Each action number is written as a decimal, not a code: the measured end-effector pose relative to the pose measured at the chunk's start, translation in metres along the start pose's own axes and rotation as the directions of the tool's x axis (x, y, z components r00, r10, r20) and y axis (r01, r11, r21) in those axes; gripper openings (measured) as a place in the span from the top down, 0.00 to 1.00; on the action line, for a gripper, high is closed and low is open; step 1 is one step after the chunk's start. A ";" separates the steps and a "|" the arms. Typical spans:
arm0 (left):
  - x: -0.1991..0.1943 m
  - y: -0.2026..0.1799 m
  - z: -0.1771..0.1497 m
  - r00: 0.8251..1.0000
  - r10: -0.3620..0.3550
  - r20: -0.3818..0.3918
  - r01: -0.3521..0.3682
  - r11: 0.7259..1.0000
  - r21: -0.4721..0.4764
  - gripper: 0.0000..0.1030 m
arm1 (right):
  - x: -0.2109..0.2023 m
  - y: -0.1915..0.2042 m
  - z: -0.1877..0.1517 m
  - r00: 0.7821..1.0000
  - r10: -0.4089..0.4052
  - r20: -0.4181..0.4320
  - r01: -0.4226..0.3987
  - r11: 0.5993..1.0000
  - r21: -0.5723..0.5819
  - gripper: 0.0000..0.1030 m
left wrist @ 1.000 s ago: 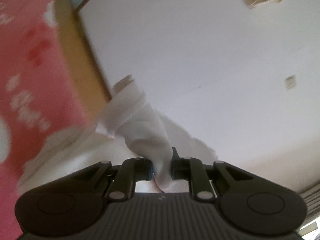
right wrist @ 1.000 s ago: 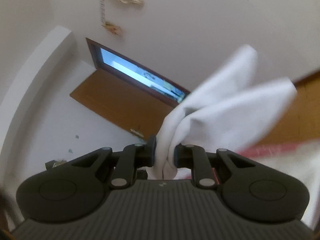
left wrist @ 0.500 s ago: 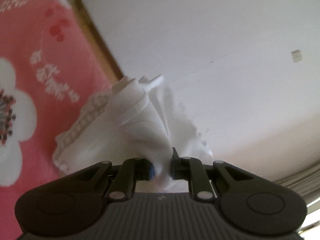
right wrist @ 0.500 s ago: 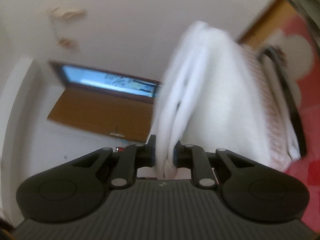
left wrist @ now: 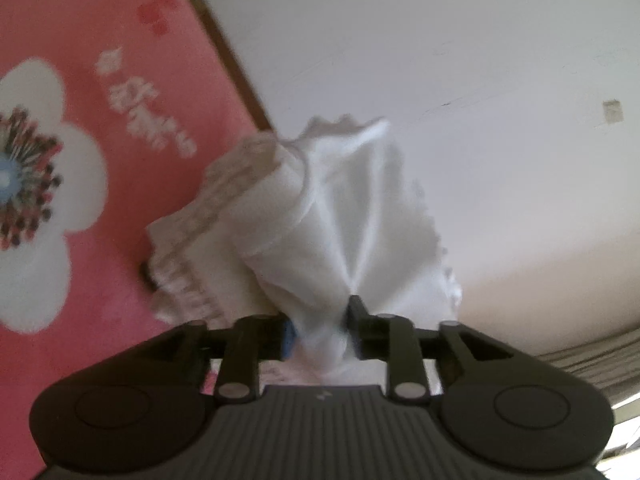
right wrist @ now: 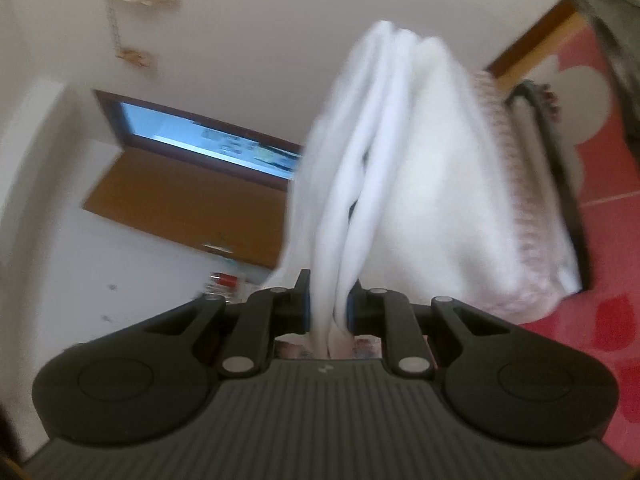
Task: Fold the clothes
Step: 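Carry the folded shirt with both grippers toward the clothes stack, then lower the shirt onto the pink clothes stack and open both grippers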
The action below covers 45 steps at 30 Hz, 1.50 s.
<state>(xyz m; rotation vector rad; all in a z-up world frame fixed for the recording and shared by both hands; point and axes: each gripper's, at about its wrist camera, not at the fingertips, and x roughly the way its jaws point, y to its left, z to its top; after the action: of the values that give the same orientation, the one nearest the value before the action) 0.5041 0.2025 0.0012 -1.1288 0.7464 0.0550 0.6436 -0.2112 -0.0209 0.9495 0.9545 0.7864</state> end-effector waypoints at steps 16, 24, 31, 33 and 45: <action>-0.035 -0.068 0.023 0.972 0.074 0.223 -0.169 0.879 0.445 0.48 | -0.034 0.096 0.009 0.885 -0.274 0.377 0.432 0.788 -0.439 0.70; 0.049 -0.069 0.034 0.959 0.213 0.186 -0.278 0.834 0.476 0.56 | 0.048 0.069 0.001 0.777 -0.518 0.357 0.629 0.632 -0.452 0.79; 0.070 -0.132 0.061 0.974 0.159 0.161 -0.224 0.778 0.587 0.43 | 0.041 0.118 0.033 0.795 -0.393 0.461 0.604 0.570 -0.556 0.89; 0.103 -0.138 0.077 0.975 0.193 0.108 -0.220 0.798 0.562 0.44 | 0.059 0.131 0.051 0.829 -0.326 0.455 0.557 0.562 -0.611 0.89; 0.043 -0.114 0.071 0.977 0.141 0.160 -0.210 0.764 0.610 0.43 | 0.018 0.080 0.051 0.815 -0.401 0.418 0.571 0.679 -0.462 0.90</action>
<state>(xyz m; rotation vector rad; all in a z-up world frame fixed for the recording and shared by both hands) 0.6191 0.1956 0.0831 -0.4078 0.6996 0.0206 0.6864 -0.1801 0.0605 0.2278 0.6098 0.4037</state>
